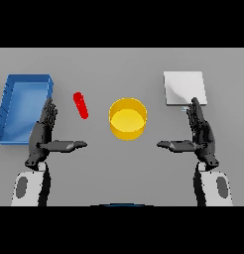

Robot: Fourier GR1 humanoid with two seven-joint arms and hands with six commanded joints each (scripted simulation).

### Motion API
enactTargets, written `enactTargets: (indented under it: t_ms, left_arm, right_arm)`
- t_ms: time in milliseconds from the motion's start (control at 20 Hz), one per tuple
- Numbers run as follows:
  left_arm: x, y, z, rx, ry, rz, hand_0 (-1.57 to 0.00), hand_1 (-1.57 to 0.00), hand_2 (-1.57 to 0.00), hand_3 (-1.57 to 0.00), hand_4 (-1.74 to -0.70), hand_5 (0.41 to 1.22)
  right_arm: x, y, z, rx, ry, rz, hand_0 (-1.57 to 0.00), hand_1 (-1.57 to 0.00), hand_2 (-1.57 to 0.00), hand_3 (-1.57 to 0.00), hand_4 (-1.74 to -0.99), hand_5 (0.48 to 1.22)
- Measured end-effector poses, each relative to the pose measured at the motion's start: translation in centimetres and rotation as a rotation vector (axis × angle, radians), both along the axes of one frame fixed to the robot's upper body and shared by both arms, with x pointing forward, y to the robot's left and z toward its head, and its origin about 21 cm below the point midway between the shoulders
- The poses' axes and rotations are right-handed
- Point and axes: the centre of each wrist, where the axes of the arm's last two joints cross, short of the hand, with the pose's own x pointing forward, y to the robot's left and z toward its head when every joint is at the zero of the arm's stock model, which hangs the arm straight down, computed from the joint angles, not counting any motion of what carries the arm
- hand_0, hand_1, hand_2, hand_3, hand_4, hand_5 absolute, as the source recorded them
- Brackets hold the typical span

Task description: Pick up the red beaker and tilt it to pour out 1 green nut into yellow bowl. Pick up the yellow bowl and place it on the metallic measuring scale.

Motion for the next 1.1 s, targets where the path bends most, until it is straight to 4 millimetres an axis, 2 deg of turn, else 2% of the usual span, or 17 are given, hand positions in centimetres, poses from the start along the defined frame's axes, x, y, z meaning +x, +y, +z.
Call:
enactTargets:
  t_ms: [300,350,450,550,700,850,900,950,1100]
  left_arm:
    - [0.2,-0.8,0.0,-0.001,0.002,0.000,0.00,0.00,0.00,0.00,-1.20,0.652]
    - [-0.5,-0.9,0.4,0.076,-0.033,-0.030,0.00,0.00,0.00,0.00,-1.21,0.649]
    - [-2.0,-1.0,0.7,0.146,-0.029,-0.062,0.00,0.00,0.00,0.00,-1.22,0.654]
    - [-2.5,-0.9,1.8,0.170,-0.049,-0.069,0.00,0.00,0.00,0.00,-1.22,0.660]
    - [-2.3,-1.5,1.8,0.192,-0.013,-0.096,0.00,0.00,0.00,0.00,-1.24,0.668]
    - [-1.4,-2.1,1.3,0.196,0.021,-0.116,0.00,0.00,0.00,0.00,-1.30,0.702]
    - [-0.6,-2.0,1.2,0.190,0.027,-0.120,0.00,0.00,0.00,0.00,-1.33,0.713]
    - [0.1,-2.6,1.2,0.180,0.023,-0.129,0.00,0.00,0.00,0.00,-1.36,0.724]
    - [1.9,-2.4,0.8,0.210,0.040,-0.131,0.00,0.00,0.00,0.00,-1.38,0.739]
  right_arm:
    - [-0.4,0.8,-0.1,0.000,-0.001,-0.003,0.00,0.00,0.00,0.00,-1.245,0.681]
    - [-1.5,0.3,0.2,-0.145,-0.099,0.014,0.00,0.00,0.00,0.00,-1.242,0.678]
    - [-2.6,1.1,0.5,-0.266,-0.149,0.042,0.00,0.00,0.00,0.00,-1.235,0.679]
    - [-2.9,1.5,0.8,-0.309,-0.143,0.035,0.00,0.00,0.00,0.00,-1.235,0.678]
    - [-2.9,1.9,1.2,-0.311,-0.137,0.051,0.00,0.00,0.00,0.00,-1.250,0.681]
    - [-3.0,1.7,1.7,-0.273,-0.152,0.073,0.00,0.00,0.00,0.00,-1.275,0.680]
    - [-3.1,1.7,1.1,-0.262,-0.129,0.083,0.00,0.00,0.00,0.00,-1.280,0.679]
    - [-3.2,1.9,1.2,-0.256,-0.142,0.084,0.00,0.00,0.00,0.00,-1.286,0.676]
    - [-3.3,1.3,1.3,-0.250,-0.158,0.068,0.00,0.00,0.00,0.00,-1.308,0.679]
